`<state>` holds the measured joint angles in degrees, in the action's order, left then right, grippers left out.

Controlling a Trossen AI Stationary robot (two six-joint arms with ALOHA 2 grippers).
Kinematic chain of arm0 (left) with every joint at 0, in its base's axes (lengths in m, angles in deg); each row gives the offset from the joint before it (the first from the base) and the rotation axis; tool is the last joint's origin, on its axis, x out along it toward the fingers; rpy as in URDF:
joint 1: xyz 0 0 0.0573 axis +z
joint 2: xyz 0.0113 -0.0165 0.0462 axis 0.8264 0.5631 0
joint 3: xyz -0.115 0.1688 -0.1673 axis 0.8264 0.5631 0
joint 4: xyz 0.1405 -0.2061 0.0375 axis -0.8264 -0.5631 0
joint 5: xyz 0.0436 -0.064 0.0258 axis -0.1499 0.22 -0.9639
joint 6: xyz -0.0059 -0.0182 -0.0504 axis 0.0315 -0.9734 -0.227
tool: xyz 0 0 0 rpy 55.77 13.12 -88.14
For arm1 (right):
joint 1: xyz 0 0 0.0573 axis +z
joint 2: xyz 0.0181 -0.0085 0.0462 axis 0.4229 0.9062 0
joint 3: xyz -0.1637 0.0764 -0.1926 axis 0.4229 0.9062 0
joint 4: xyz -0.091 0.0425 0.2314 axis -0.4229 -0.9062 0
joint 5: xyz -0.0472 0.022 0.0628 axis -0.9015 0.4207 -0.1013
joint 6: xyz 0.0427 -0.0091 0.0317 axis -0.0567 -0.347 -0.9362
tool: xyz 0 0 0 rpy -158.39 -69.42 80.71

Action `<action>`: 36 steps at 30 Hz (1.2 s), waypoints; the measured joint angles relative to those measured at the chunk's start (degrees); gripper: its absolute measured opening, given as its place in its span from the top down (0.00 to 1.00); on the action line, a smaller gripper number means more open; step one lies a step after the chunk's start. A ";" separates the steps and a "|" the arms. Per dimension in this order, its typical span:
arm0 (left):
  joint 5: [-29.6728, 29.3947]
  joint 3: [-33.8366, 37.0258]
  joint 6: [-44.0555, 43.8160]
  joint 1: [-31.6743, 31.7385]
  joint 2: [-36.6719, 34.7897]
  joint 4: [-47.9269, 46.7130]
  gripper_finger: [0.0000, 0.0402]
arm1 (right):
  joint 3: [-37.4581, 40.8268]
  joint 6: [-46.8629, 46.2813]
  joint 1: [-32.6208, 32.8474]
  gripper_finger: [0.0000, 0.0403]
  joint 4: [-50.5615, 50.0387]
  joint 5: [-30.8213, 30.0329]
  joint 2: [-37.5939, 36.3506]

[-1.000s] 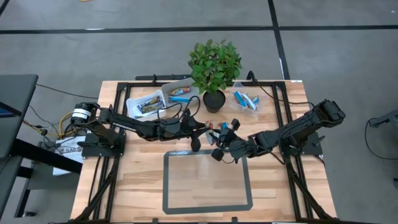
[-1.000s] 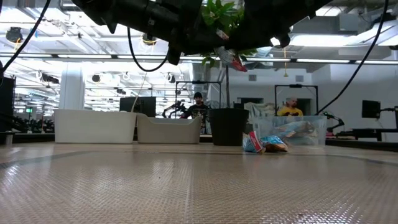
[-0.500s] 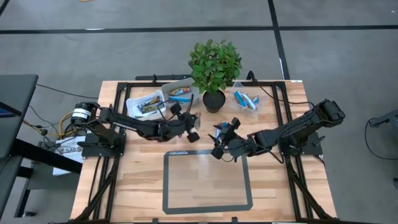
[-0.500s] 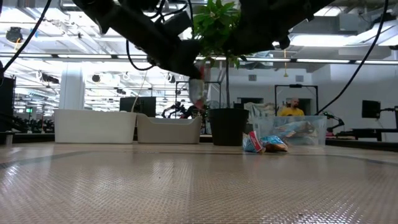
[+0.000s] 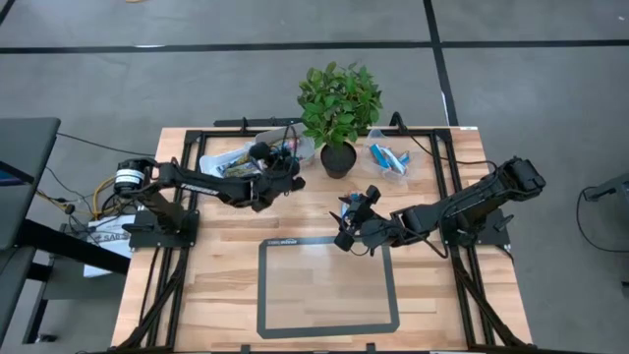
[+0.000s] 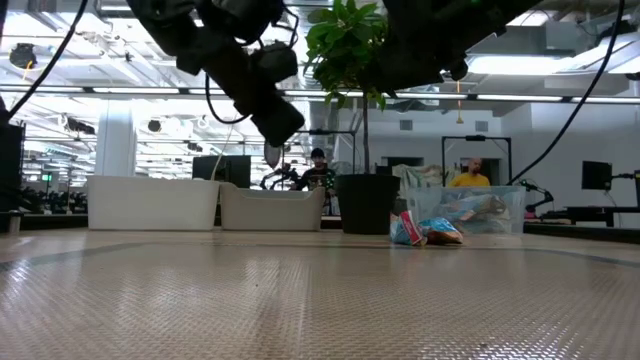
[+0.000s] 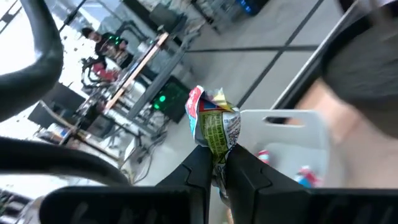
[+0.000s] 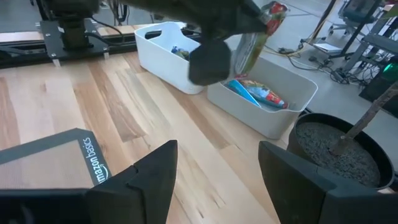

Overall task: Pick and place Granola Bars by type
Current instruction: Put the red granola bar into the gray bin, then put the yellow granola bar into the transparent bin

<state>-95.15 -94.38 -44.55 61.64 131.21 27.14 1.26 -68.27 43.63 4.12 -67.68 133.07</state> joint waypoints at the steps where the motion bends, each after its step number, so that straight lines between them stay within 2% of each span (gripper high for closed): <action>1: 0.38 0.00 0.37 1.06 0.00 0.00 0.94 | 0.01 0.00 0.00 0.46 0.00 0.00 0.00; 8: 5.14 0.00 0.26 7.92 0.00 -4.67 0.94 | 0.00 0.00 0.00 0.47 -0.18 0.00 0.00; 12: 10.28 0.00 -3.00 9.96 0.00 -8.73 0.94 | 0.00 0.00 -0.11 0.47 -0.22 0.00 0.00; 15: 11.46 0.00 -5.52 11.04 0.00 -10.78 0.92 | 0.00 0.00 -0.41 0.47 -0.22 0.02 0.00; 28: 15.73 0.00 -10.92 14.06 0.00 -15.04 0.60 | 0.00 -0.92 -0.76 0.47 -0.26 0.42 0.00; 36: 16.26 0.00 -11.78 14.01 0.00 -14.95 0.52 | 0.00 -0.94 -0.76 0.47 -0.28 1.51 0.00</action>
<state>-78.89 -94.38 -56.34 75.65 131.21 12.19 1.26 -69.21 42.86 3.84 -66.17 133.07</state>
